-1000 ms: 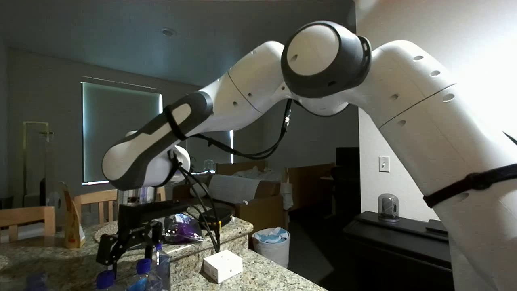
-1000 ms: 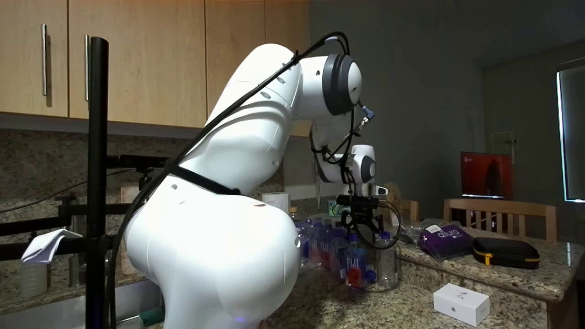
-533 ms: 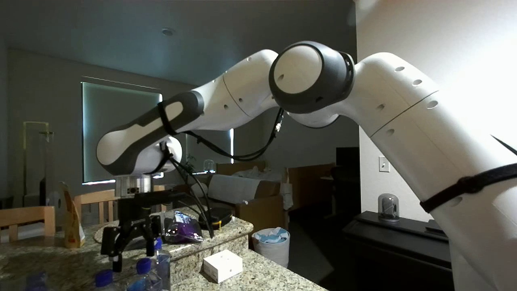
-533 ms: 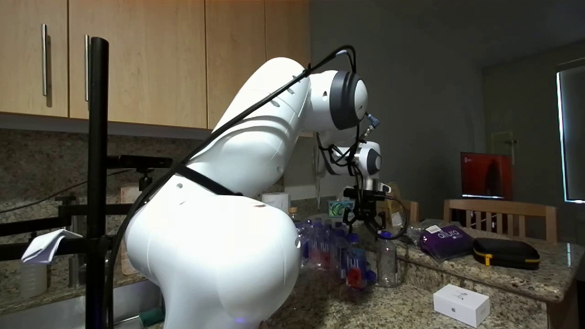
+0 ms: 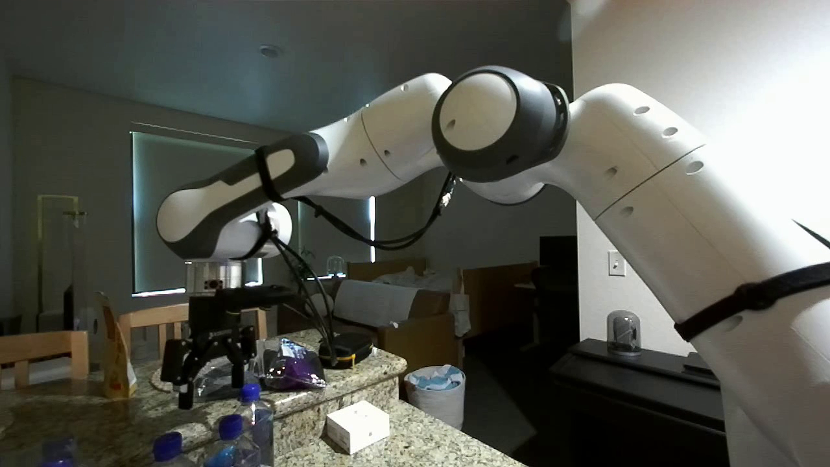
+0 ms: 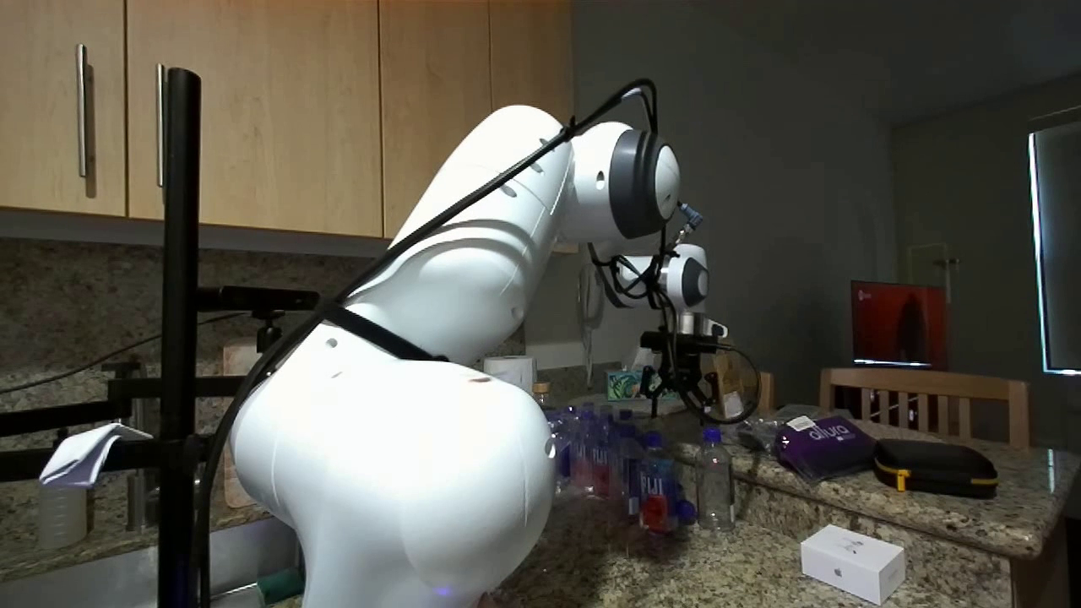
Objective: Pick up the bottle from the bottom deck of the countertop and put it on the top deck of the countertop.
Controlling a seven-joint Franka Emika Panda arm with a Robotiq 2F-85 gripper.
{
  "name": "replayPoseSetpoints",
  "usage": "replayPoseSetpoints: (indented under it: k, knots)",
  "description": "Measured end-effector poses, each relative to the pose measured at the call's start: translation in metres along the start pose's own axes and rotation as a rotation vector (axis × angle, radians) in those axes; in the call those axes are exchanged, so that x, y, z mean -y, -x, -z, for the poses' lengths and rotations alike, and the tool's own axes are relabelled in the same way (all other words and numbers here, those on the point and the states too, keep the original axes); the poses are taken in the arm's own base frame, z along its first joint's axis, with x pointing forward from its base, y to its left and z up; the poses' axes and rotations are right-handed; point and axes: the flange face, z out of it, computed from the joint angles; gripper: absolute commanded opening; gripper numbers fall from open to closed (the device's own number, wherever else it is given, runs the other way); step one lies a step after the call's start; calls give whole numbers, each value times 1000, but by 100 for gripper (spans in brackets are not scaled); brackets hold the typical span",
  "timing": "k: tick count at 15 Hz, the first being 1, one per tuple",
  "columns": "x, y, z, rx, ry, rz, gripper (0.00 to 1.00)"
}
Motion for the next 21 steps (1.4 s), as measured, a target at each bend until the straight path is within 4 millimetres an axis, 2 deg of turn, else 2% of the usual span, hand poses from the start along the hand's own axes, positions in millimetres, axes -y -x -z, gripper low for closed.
replayPoseSetpoints:
  k: [8, 10, 13, 17, 19, 21]
  knots:
    - [-36, 7, 33, -43, 33, -58, 100]
    - [-43, 9, 30, -37, 36, -74, 100]
    - [-50, 15, 15, -6, 38, -95, 100]
    - [-51, 22, -5, 31, 35, -120, 100]
    - [-51, 24, -12, 41, 34, -131, 73]
    - [-50, 24, -17, 32, 35, -145, 60]
